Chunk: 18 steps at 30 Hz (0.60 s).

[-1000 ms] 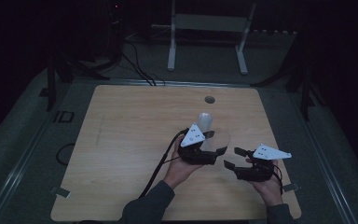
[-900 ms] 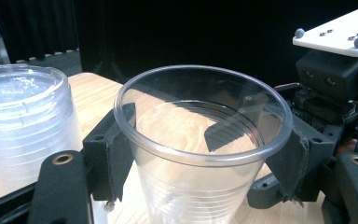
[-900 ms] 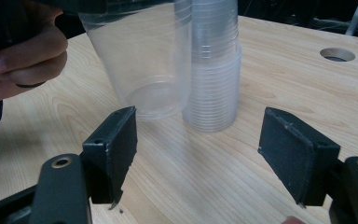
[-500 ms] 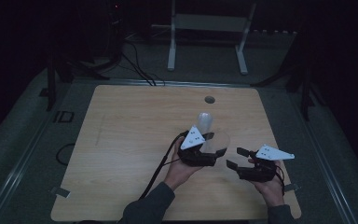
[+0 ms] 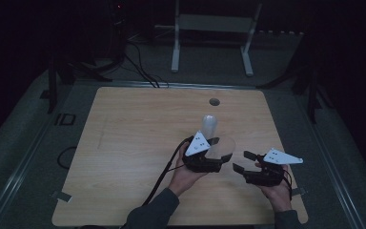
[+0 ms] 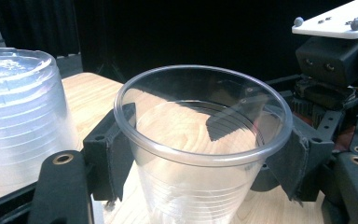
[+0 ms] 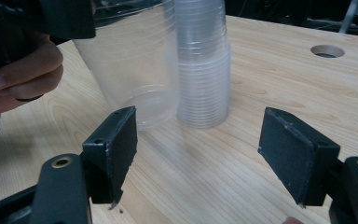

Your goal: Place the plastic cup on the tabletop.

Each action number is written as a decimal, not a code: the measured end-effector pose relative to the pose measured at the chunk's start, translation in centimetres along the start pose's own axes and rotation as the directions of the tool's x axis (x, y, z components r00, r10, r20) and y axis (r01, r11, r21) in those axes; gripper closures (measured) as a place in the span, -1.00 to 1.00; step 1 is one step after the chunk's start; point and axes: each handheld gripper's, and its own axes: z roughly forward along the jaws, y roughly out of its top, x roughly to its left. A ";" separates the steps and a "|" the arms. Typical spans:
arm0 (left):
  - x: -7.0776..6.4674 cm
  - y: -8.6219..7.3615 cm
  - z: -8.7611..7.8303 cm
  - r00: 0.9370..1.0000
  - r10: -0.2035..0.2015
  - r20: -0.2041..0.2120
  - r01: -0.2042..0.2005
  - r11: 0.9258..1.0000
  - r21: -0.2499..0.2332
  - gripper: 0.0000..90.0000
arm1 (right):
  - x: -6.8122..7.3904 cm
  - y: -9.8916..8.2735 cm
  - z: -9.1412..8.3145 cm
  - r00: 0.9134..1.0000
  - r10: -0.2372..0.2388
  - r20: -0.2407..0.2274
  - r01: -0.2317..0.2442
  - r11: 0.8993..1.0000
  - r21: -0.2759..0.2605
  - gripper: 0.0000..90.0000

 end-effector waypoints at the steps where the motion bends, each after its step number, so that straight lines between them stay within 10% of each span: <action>1: 0.0 -0.2 0.0 1.000 0.002 -0.001 -0.002 1.000 -0.001 -0.34 | -0.1 -0.1 -0.1 1.000 0.003 0.002 -0.003 1.000 -0.001 -0.38; 18: -0.1 -1.3 0.6 1.000 0.004 -0.005 -0.004 1.000 0.006 -0.33 | -0.4 -0.2 -0.5 1.000 0.013 0.017 -0.012 1.000 -0.010 -0.38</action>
